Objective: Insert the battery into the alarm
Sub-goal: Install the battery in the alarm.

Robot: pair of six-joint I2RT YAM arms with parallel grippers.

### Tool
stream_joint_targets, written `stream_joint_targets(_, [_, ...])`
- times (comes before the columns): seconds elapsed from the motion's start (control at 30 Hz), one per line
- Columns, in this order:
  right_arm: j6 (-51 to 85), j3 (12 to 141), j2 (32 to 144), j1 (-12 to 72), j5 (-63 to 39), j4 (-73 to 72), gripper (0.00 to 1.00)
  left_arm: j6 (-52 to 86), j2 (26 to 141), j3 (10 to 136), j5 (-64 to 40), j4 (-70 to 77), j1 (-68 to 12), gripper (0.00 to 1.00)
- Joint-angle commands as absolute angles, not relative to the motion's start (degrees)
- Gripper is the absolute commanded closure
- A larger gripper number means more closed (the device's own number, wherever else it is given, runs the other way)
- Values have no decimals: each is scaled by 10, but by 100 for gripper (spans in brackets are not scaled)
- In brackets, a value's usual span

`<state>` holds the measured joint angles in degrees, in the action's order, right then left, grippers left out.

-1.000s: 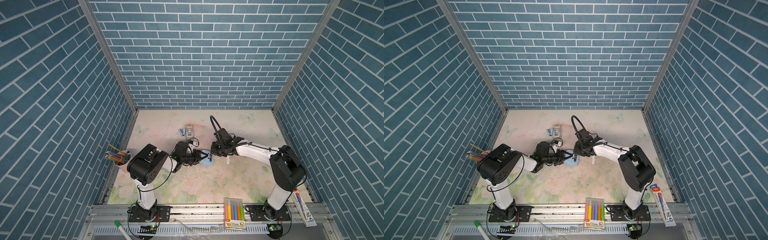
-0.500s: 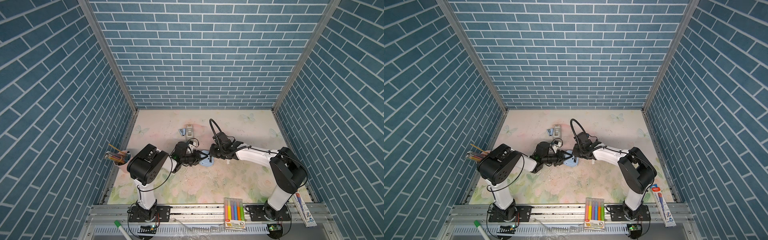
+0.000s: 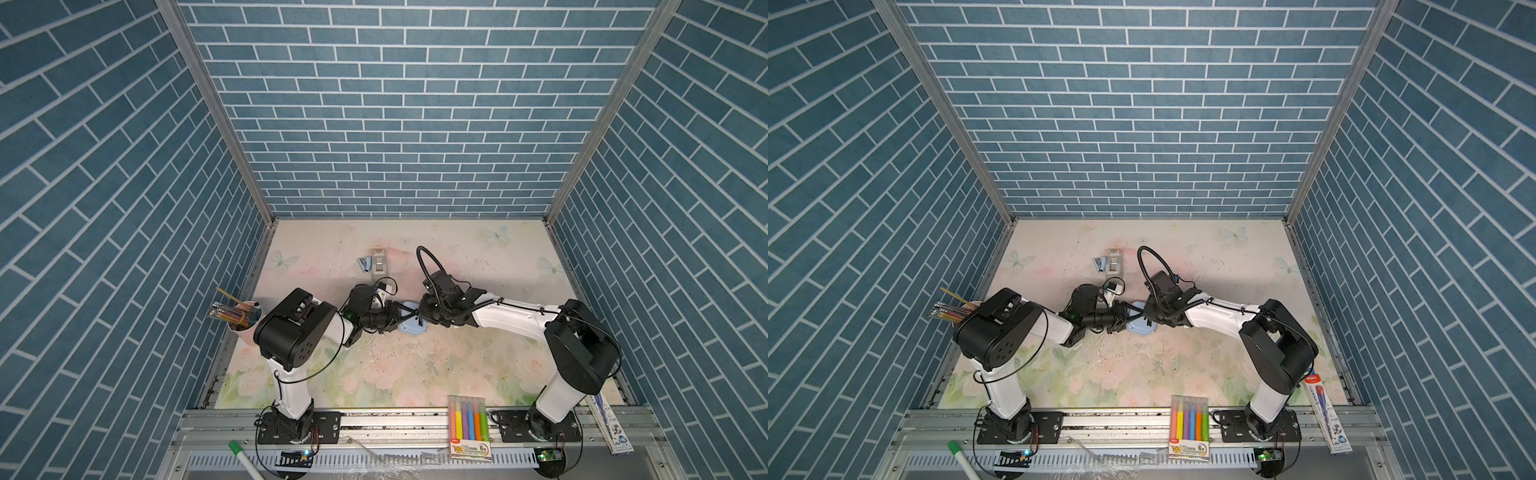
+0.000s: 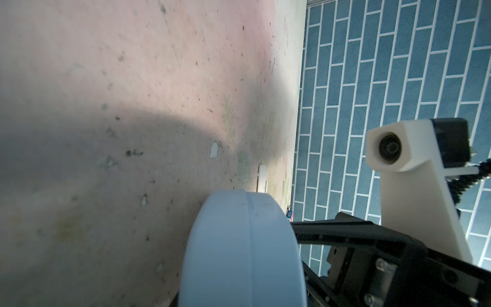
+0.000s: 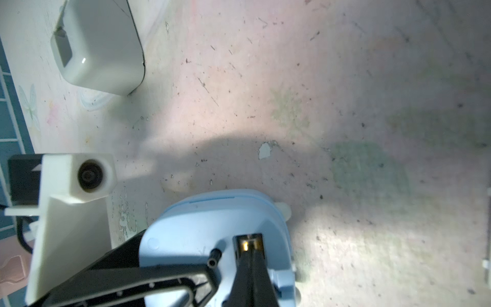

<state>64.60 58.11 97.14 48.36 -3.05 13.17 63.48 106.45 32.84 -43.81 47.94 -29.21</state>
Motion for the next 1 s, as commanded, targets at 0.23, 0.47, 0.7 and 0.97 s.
stream_joint_targets(0.23, [677,553,998,525,-124,244,100,627,1077,317,-382,436,-287,100])
stream_joint_targets(0.47, [672,564,1028,523,-152,238,100,627,1075,315,-382,436,-287,100])
stream_joint_targets(0.7, [580,664,926,514,-8,349,89,627,1074,314,-381,437,-288,100])
stream_joint_targets(0.97, [517,691,822,465,68,374,70,627,1076,317,-387,438,-288,100])
